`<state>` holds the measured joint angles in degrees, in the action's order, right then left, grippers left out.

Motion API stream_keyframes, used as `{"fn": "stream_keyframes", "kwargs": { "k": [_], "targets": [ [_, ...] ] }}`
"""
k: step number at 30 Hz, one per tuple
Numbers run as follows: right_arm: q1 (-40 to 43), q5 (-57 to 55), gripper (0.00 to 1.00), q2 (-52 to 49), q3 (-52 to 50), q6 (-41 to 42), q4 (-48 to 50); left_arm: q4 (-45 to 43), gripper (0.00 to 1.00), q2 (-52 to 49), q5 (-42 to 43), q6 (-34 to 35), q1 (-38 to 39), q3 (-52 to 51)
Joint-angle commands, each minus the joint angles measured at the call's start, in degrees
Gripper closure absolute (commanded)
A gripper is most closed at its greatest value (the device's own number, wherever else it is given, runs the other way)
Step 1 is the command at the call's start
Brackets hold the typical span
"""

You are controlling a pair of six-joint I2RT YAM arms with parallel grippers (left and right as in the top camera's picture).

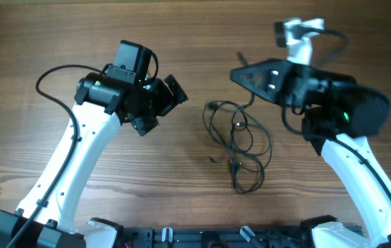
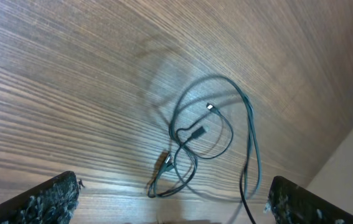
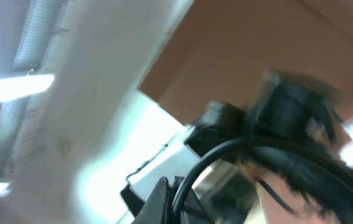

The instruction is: Untangle cables

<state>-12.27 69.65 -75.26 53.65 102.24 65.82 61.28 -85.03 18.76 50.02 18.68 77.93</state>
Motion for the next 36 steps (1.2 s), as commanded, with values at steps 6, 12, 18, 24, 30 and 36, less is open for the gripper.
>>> {"fn": "stream_keyframes", "kwargs": {
  "k": [6,12,18,24,30,36],
  "targets": [
    [-0.11,-1.95,0.95,-1.05,-0.04,-21.4,-54.6,-0.17,0.0,-0.26,-0.61,-0.55,-0.04,-0.26],
    [-1.46,-6.43,0.96,-0.61,-0.04,-34.47,-59.45,-0.17,0.0,-0.26,-0.61,-0.55,-0.04,-0.26],
    [-5.14,-17.16,0.95,6.12,-0.02,-36.85,-59.45,0.07,0.0,-0.26,-0.59,-0.55,-0.04,-0.26],
    [-5.11,-29.75,0.95,17.09,0.04,-41.64,-65.75,0.04,0.0,-0.26,-0.59,-0.55,-0.04,-0.26],
    [-5.11,-50.84,0.95,25.22,4.13,-51.01,-84.15,0.02,0.0,-0.26,-0.61,-0.52,-0.04,-0.26],
    [-5.11,-64.87,0.95,23.96,12.79,-55.6,-104.5,-0.46,0.0,-0.26,-0.59,-0.17,-0.04,-0.26]
  ]
}}
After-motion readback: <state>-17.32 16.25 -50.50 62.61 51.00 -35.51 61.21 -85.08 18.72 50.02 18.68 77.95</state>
